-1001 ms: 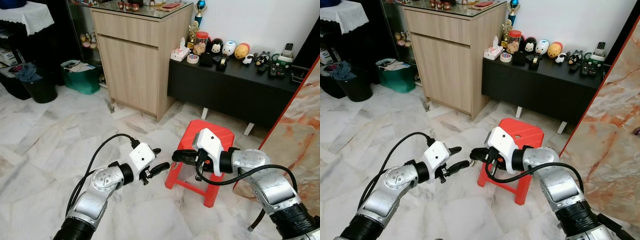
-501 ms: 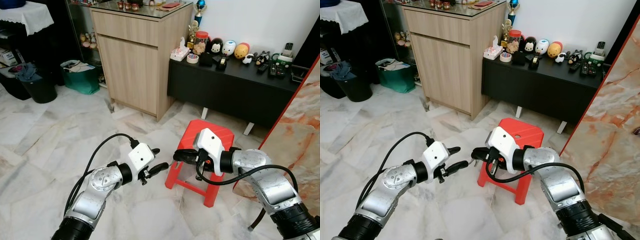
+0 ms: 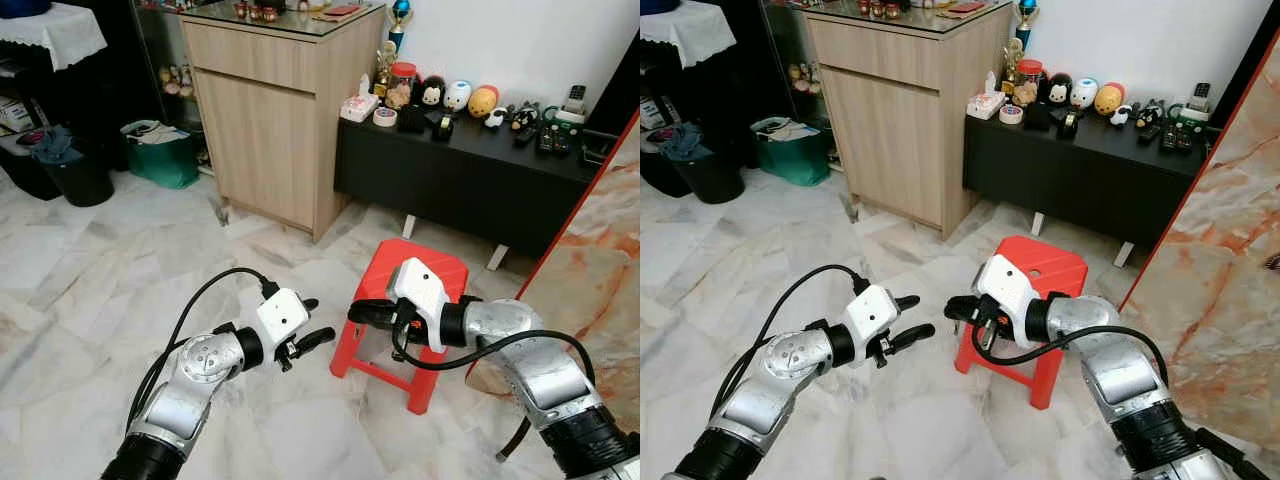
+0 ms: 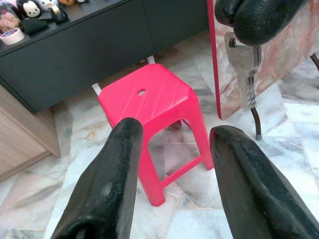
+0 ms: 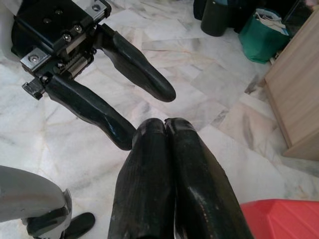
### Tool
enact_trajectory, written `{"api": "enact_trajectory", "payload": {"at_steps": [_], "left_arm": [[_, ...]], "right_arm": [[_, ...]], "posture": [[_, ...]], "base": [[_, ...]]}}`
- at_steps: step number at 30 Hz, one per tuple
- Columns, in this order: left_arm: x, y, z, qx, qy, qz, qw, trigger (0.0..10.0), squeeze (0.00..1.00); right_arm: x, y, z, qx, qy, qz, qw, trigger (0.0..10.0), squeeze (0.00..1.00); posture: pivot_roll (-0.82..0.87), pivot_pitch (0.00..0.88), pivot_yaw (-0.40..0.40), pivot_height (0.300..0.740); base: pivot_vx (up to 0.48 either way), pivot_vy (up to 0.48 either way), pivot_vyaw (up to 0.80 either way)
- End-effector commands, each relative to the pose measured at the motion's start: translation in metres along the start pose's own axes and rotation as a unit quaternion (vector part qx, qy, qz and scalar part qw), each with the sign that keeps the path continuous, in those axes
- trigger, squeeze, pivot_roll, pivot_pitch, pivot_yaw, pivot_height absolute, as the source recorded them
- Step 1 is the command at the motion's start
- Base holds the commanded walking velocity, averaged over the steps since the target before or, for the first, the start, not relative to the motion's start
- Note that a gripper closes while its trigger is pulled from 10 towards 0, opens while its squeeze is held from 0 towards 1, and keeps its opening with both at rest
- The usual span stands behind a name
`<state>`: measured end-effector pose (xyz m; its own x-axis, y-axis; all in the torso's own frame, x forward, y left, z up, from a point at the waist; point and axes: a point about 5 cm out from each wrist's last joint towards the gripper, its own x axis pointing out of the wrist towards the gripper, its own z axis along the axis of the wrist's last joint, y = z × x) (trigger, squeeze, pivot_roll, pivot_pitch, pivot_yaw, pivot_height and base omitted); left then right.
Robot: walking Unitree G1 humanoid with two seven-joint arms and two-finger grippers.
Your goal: Hang keys on a hook
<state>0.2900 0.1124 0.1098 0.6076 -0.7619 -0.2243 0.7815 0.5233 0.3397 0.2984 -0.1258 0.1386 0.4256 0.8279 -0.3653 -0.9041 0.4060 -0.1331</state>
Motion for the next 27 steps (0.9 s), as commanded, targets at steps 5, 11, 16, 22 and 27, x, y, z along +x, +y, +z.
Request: {"api": "enact_trajectory", "payload": {"at_steps": [5, 11, 16, 22, 27], "left_arm": [[0.002, -0.002, 0.004, -0.004, -0.013, -0.005, 1.0, 10.0, 0.0], [0.002, -0.001, 0.009, -0.015, -0.022, -0.008, 1.0, 10.0, 0.0], [0.002, 0.001, 0.013, -0.048, -0.04, 0.003, 0.998, 10.0, 0.0], [0.002, 0.0, 0.016, -0.064, -0.053, 0.009, 0.996, 10.0, 0.0], [0.004, -0.001, 0.016, -0.067, -0.054, 0.013, 0.996, 10.0, 0.0]], "right_arm": [[-0.001, -0.002, 0.006, -0.004, -0.013, -0.002, 1.0, 10.0, 0.0], [0.004, -0.005, 0.01, -0.006, -0.018, -0.024, 1.0, 10.0, 0.0], [0.009, -0.009, 0.017, 0.019, -0.031, -0.071, 0.997, 10.0, 0.0], [0.01, -0.013, 0.011, 0.074, -0.029, -0.131, 0.988, 10.0, 0.0], [0.011, -0.011, 0.009, 0.086, -0.025, -0.133, 0.987, 10.0, 0.0]], "posture": [[0.03, 0.0, -0.053, 0.709], [0.03, 0.0, -0.056, 0.709], [0.03, 0.0, -0.058, 0.709], [0.03, 0.0, -0.058, 0.709], [0.02, 0.0, -0.058, 0.709]], "base": [[0.0, 0.0, 0.0], [0.0, 0.0, 0.0], [0.0, 0.0, 0.0], [0.0, 0.0, 0.0], [0.0, 0.0, 0.0]]}}
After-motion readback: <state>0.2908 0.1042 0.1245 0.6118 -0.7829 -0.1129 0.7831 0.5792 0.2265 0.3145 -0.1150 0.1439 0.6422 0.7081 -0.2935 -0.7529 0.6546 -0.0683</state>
